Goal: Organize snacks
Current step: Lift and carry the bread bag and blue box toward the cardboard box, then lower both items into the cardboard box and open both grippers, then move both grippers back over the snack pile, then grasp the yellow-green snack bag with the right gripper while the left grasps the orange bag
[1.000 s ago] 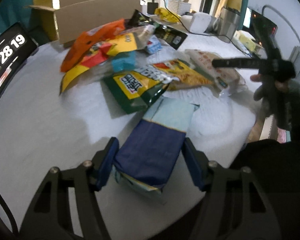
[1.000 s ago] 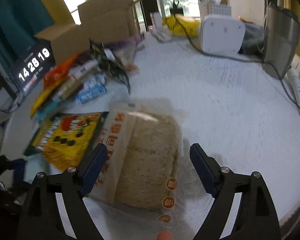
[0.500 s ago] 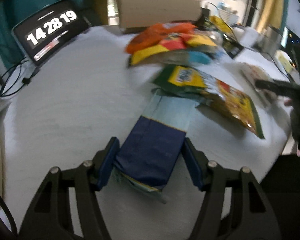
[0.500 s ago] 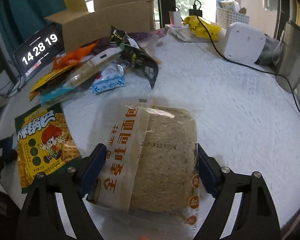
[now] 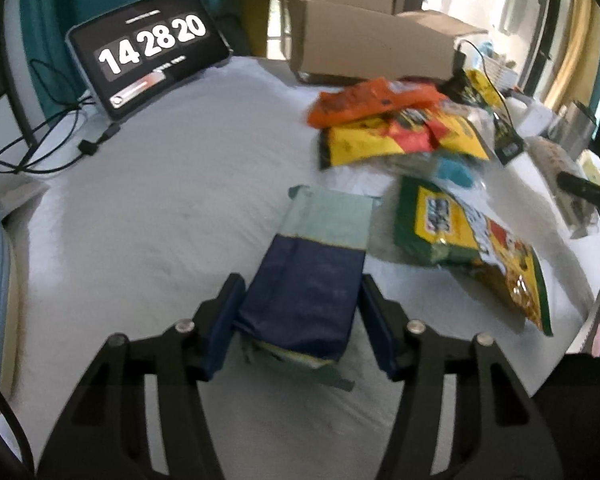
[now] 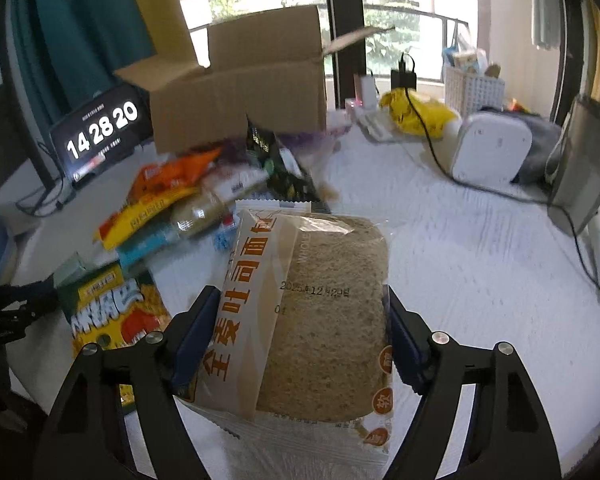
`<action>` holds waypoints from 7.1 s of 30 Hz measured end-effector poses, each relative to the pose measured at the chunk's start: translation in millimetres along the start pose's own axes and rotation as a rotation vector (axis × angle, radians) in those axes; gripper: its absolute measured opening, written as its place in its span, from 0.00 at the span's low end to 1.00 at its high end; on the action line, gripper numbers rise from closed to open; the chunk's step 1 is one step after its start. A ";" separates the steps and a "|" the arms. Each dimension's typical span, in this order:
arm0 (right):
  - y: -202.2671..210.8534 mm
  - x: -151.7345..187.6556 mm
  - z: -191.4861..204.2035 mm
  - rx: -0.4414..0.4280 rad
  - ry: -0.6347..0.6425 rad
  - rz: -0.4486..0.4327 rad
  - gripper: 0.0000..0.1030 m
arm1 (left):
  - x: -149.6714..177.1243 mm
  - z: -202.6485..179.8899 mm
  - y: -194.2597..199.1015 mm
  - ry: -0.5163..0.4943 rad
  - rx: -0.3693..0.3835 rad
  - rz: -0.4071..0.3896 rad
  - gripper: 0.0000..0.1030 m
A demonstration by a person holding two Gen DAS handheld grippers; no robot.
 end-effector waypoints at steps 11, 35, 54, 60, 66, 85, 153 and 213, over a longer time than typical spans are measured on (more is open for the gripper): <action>13.9 -53.3 3.8 -0.003 0.044 -0.105 0.78 | -39.9 24.2 9.7 0.039 -0.050 -0.086 0.55; -5.3 -116.7 1.5 -0.038 0.070 -0.165 0.78 | -105.2 7.5 -18.2 0.013 0.018 -0.106 0.35; -11.9 -152.2 -6.7 -0.054 0.093 -0.225 0.78 | -155.2 -23.4 -9.2 -0.069 0.039 -0.170 0.17; -19.1 -177.0 -3.8 -0.067 0.130 -0.259 0.78 | -197.9 -40.2 -2.4 -0.099 0.055 -0.253 0.17; -25.7 -206.9 -4.4 -0.070 0.157 -0.303 0.78 | -239.5 -58.9 -0.4 -0.140 0.070 -0.326 0.17; -66.9 -275.4 -8.5 -0.080 0.182 -0.372 0.78 | -345.9 -102.9 -29.4 -0.183 0.141 -0.459 0.17; -59.5 -278.6 55.0 -0.055 0.218 -0.300 0.88 | -347.6 -91.8 23.5 -0.068 0.180 -0.532 0.67; -46.1 17.0 172.5 -0.297 0.446 0.181 0.88 | -33.1 10.3 7.7 0.167 0.049 -0.101 0.67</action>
Point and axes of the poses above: each gripper's, at about its wrist camera, not at the fingertips, and y roughly against the way its jaws point, z to its left, x to its underside, the point moved 5 cm from there along -y, roughly the way its jaws point, and after that the axes turned 4 degrees about y, right-handed, at the moved point
